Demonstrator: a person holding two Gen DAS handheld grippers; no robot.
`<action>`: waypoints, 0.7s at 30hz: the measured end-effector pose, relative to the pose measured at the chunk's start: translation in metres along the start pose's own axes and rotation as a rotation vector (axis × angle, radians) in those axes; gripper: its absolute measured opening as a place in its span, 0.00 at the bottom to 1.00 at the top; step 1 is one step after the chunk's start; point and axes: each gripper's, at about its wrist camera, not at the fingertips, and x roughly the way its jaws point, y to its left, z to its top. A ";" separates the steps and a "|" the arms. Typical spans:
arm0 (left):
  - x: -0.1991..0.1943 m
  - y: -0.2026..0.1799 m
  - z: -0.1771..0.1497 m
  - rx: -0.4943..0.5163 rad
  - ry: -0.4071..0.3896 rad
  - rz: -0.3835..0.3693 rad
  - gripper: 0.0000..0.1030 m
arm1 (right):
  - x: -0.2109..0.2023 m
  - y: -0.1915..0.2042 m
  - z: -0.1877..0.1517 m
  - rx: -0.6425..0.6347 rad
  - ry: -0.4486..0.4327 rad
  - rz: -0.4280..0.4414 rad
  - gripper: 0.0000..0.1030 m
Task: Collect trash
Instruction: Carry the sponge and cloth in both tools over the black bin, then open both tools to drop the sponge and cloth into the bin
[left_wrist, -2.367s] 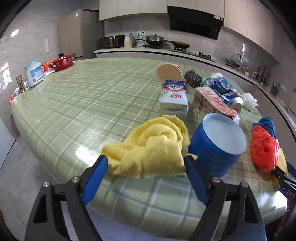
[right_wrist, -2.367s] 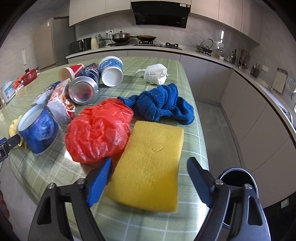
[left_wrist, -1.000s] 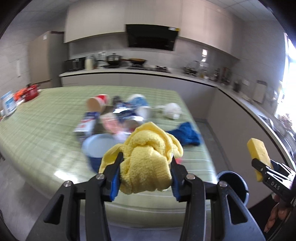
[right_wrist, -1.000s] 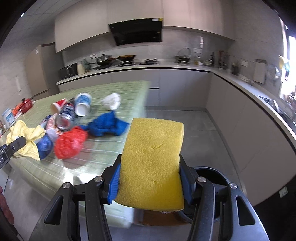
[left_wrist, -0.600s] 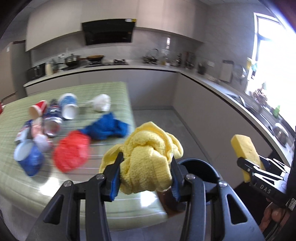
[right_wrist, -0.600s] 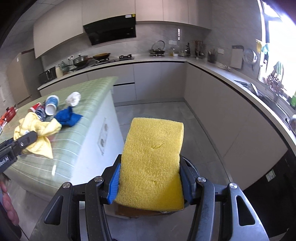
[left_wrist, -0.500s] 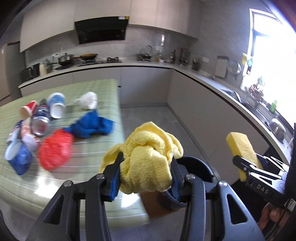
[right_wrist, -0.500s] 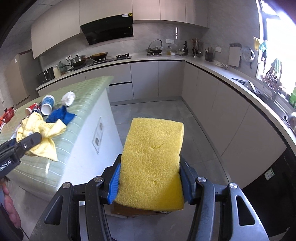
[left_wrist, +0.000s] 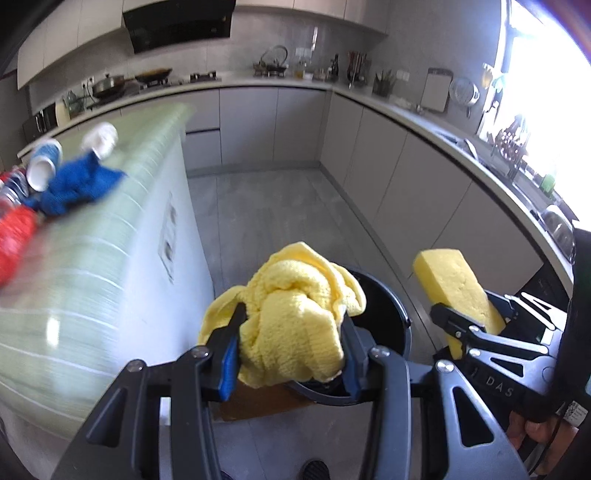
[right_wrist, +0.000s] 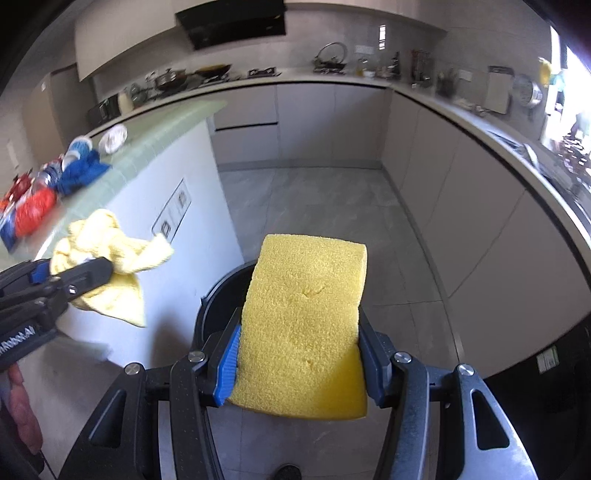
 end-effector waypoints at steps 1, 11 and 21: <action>0.006 -0.003 -0.003 -0.005 0.012 -0.003 0.44 | 0.007 -0.001 -0.002 -0.018 0.010 0.015 0.55; 0.077 -0.013 -0.023 -0.077 0.097 -0.037 0.49 | 0.095 -0.016 -0.021 -0.198 0.109 0.112 0.56; 0.056 -0.006 -0.023 -0.116 0.085 0.122 0.96 | 0.108 -0.038 -0.005 -0.271 0.051 0.038 1.00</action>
